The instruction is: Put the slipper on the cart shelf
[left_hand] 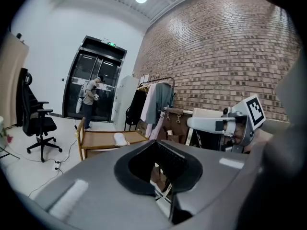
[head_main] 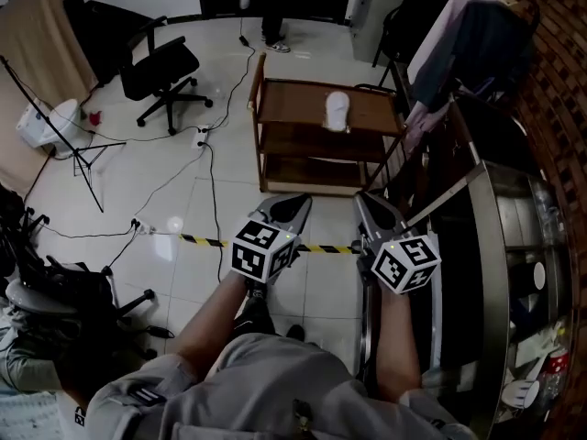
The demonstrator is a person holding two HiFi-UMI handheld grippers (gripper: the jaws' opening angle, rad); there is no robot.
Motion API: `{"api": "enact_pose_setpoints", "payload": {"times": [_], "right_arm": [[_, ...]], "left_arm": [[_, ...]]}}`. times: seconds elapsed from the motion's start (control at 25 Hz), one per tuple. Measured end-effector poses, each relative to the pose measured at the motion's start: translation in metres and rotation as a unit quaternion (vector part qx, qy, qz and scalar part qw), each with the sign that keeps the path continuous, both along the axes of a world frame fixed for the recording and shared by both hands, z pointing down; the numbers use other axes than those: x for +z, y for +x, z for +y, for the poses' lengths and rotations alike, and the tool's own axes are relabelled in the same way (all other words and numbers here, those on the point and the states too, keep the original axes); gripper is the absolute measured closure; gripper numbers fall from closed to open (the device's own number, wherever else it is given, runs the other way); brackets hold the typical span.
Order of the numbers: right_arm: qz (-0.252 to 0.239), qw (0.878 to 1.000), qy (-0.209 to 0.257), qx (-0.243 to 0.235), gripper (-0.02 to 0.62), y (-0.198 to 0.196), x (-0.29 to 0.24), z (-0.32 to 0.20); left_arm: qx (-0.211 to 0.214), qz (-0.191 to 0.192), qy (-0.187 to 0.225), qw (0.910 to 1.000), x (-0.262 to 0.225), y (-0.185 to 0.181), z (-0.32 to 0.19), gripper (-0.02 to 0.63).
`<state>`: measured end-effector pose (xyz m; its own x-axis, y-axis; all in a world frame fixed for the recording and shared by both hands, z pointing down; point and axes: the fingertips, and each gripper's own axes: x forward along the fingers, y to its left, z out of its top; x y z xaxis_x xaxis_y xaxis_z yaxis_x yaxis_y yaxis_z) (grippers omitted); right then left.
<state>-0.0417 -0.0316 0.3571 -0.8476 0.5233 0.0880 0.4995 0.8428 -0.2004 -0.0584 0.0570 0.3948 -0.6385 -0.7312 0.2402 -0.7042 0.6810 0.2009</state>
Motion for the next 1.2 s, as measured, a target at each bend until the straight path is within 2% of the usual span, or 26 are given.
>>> {"api": "enact_pose_setpoints", "payload": {"times": [0.16,0.52,0.76,1.0,1.2], "right_arm": [[0.016,1.000,0.004,0.017,0.595,-0.050,0.012,0.007],[0.040,0.997,0.010,0.070,0.595,-0.152,0.026,0.029],[0.061,0.995,0.005,0.082,0.595,-0.196,0.047,0.042],[0.069,0.994,-0.004,0.086,0.595,-0.242,0.060,0.025],[0.083,0.993,-0.007,0.083,0.595,-0.287,0.084,-0.003]], "left_arm": [[0.009,-0.007,-0.019,0.9998,0.014,-0.057,0.005,0.598],[0.051,0.013,-0.010,0.9986,0.028,-0.167,0.023,0.598],[0.064,0.030,-0.009,0.9975,0.041,-0.215,0.030,0.598],[0.062,0.041,-0.008,0.9972,0.054,-0.258,0.018,0.598],[0.053,0.040,-0.038,0.9971,0.072,-0.296,-0.006,0.598]]}}
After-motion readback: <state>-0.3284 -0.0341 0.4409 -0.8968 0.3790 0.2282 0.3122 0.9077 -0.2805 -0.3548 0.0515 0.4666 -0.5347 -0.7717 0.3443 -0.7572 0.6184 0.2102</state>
